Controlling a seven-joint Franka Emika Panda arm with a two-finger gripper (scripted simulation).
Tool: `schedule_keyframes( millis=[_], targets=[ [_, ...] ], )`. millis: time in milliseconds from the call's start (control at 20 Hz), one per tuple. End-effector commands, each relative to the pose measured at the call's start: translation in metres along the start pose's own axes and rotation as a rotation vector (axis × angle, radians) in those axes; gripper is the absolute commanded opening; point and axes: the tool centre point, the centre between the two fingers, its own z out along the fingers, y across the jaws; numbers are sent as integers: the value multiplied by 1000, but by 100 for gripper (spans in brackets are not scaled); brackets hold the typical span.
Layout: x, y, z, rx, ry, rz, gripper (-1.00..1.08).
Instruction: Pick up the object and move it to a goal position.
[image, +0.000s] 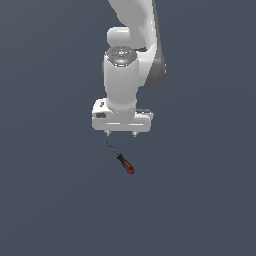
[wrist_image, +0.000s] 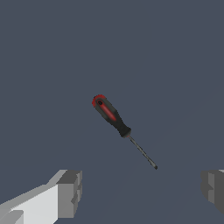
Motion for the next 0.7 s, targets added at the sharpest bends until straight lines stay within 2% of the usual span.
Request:
schedule_keyframes(
  millis=[0, 450, 650],
  targets=[
    [0, 0, 0, 0, 0, 0, 100],
    [5, 21, -12, -20, 29, 6, 100],
    [5, 22, -13, -22, 31, 8, 100]
  ],
)
